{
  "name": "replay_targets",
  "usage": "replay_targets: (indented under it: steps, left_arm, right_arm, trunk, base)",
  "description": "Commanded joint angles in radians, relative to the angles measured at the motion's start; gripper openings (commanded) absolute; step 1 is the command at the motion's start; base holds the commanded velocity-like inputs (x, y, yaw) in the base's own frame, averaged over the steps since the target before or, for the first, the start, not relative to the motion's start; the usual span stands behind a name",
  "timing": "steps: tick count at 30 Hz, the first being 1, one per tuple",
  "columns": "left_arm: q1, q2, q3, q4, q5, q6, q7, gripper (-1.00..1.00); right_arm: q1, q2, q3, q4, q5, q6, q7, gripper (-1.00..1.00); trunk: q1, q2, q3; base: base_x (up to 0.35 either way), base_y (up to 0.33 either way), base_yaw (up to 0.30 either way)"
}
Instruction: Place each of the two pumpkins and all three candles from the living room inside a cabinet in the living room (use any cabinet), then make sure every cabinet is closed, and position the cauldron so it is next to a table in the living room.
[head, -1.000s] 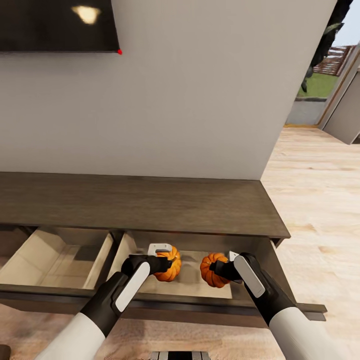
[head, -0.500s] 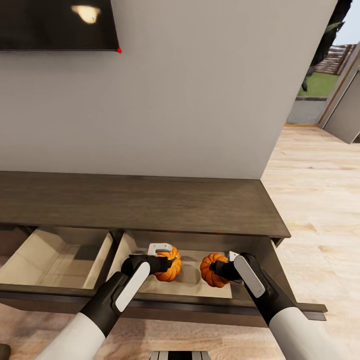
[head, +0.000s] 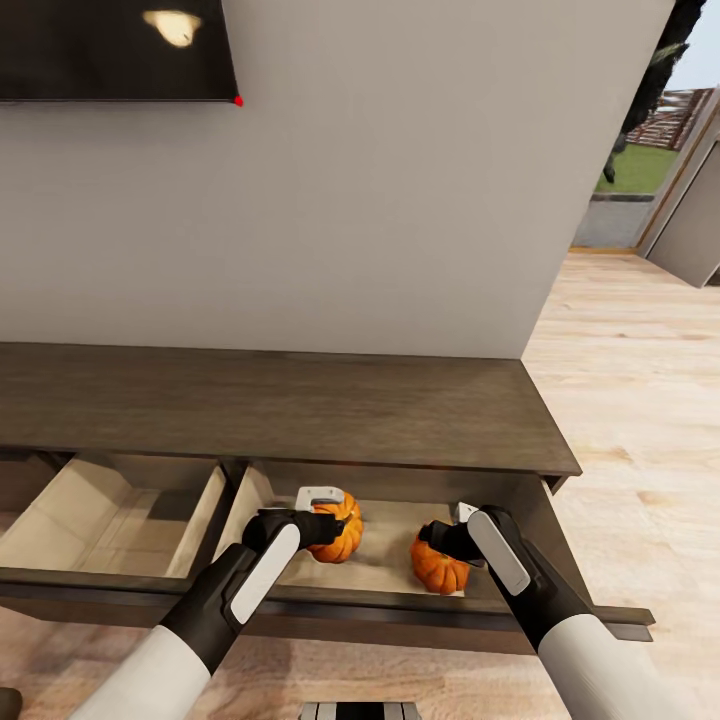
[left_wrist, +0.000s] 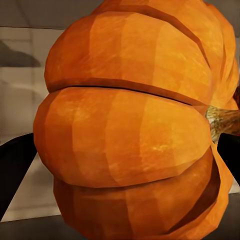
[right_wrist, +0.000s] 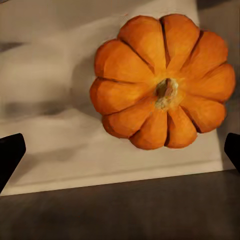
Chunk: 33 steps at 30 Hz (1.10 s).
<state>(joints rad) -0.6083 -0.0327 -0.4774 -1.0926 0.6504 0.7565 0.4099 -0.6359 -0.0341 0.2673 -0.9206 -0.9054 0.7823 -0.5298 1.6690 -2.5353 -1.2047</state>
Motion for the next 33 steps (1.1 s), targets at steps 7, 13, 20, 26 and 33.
replay_targets:
  steps: [7, 13, 20, 26, 33]
  left_arm:
    - [-0.001, 0.000, -0.002, -0.001, 0.011, 0.001, 0.010, 1.00]
    - [-0.001, 0.000, -0.002, -0.002, 0.011, 0.001, 0.010, 1.00]
    - [-0.001, 0.000, -0.001, -0.003, 0.012, 0.001, 0.009, 1.00]
    - [-0.001, -0.001, -0.002, -0.004, 0.013, 0.002, 0.009, 1.00]
    - [-0.001, -0.002, -0.002, -0.003, 0.014, 0.007, 0.007, 1.00]
  right_arm:
    - [-0.001, -0.001, 0.004, -0.001, -0.010, 0.000, -0.010, 1.00]
    - [-0.001, -0.001, 0.004, -0.001, -0.010, 0.000, -0.010, 1.00]
    - [-0.001, -0.001, 0.004, -0.001, -0.010, 0.000, -0.010, 1.00]
    - [-0.001, -0.001, 0.004, -0.001, -0.010, 0.003, -0.010, 1.00]
    - [-0.001, -0.001, 0.003, -0.001, -0.010, 0.007, -0.010, 1.00]
  trunk:
    - [0.000, 0.000, -0.001]
    - [0.000, 0.000, -0.001]
    - [0.000, 0.000, -0.001]
    - [0.000, 0.000, -0.001]
    - [-0.003, 0.001, 0.026]
  base:
    - [0.000, 0.000, 0.000]
    - [0.000, 0.000, 0.000]
    - [0.000, 0.000, 0.000]
    - [0.000, 0.000, 0.000]
    - [0.000, 0.000, 0.000]
